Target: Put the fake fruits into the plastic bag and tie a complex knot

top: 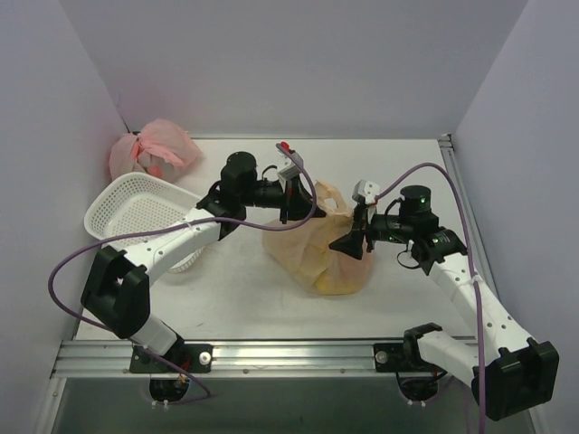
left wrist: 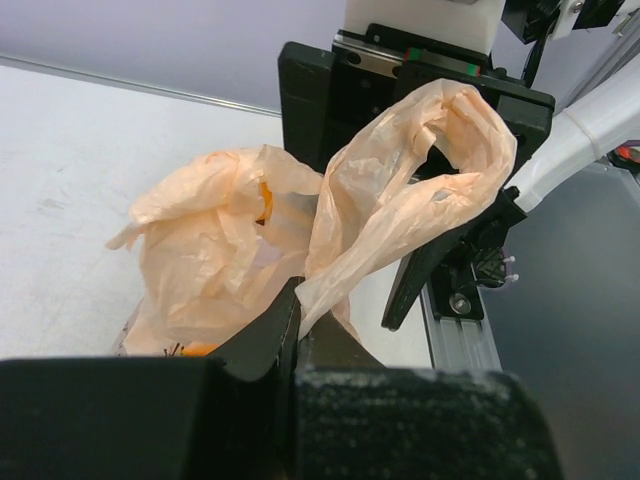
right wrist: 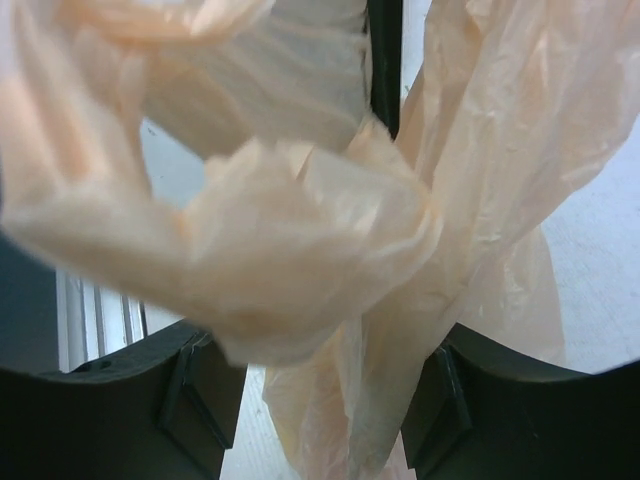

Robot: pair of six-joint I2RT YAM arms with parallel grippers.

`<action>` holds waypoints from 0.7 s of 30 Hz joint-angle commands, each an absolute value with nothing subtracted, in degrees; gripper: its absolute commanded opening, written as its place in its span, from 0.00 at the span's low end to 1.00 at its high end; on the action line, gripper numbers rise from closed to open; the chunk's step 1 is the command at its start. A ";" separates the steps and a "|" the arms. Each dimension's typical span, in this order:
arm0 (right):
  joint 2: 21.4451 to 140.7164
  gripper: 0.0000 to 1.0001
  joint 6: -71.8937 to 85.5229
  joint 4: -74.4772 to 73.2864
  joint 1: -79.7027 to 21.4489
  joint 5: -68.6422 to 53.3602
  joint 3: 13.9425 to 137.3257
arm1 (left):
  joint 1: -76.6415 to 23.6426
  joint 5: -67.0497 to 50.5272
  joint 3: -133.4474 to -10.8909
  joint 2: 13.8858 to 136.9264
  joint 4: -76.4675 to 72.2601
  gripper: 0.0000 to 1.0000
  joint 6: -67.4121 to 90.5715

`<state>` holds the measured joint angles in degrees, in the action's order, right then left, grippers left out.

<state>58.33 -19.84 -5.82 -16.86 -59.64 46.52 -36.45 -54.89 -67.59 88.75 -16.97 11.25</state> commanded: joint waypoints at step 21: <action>61.26 0.00 -22.58 -2.89 -18.28 -59.77 49.13 | -38.68 -55.45 -73.83 87.29 -10.82 0.20 7.47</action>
<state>61.56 -19.68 -0.89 -17.78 -59.35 46.96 -40.27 -54.02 -70.39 91.83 -13.23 10.04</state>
